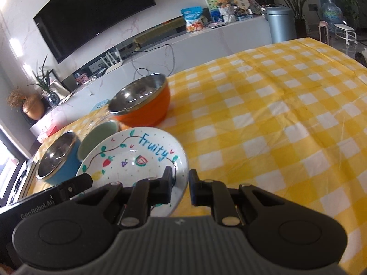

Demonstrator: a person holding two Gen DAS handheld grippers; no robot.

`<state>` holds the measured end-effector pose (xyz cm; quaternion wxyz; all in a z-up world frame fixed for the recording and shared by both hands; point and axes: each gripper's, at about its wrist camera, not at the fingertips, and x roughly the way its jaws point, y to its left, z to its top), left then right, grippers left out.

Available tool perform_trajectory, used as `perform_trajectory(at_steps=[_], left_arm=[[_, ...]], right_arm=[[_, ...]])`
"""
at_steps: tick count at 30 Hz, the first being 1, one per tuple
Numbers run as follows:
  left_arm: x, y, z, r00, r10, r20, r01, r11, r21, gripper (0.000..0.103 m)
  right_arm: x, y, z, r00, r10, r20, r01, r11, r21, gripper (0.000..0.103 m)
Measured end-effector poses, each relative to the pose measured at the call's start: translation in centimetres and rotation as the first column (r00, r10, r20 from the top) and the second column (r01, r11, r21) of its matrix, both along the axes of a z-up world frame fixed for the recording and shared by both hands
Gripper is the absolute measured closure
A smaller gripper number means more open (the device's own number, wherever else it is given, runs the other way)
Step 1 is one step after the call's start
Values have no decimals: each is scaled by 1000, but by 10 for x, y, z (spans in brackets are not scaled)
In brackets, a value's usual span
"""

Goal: Organize plates and bowls

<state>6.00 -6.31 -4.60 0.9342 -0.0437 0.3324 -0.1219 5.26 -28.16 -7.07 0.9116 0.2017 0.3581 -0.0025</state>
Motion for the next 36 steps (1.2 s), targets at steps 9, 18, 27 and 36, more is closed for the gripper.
perform_trajectory(at_steps=[9, 18, 27, 36], left_arm=[[-42, 49, 10, 996, 85, 12, -85, 996, 5, 78], [-70, 94, 4, 986, 167, -21, -167, 986, -3, 78], [-83, 126, -15, 970, 231, -72, -232, 973, -4, 77], [-82, 138, -30, 956, 268, -115, -269, 963, 13, 77]], right_arm=[[-33, 50, 7, 993, 117, 2, -117, 993, -11, 90], [-49, 98, 9, 973, 229, 8, -229, 973, -30, 90], [-54, 127, 3, 953, 303, -6, -303, 953, -23, 90], [-49, 145, -12, 935, 352, -51, -353, 935, -27, 90]])
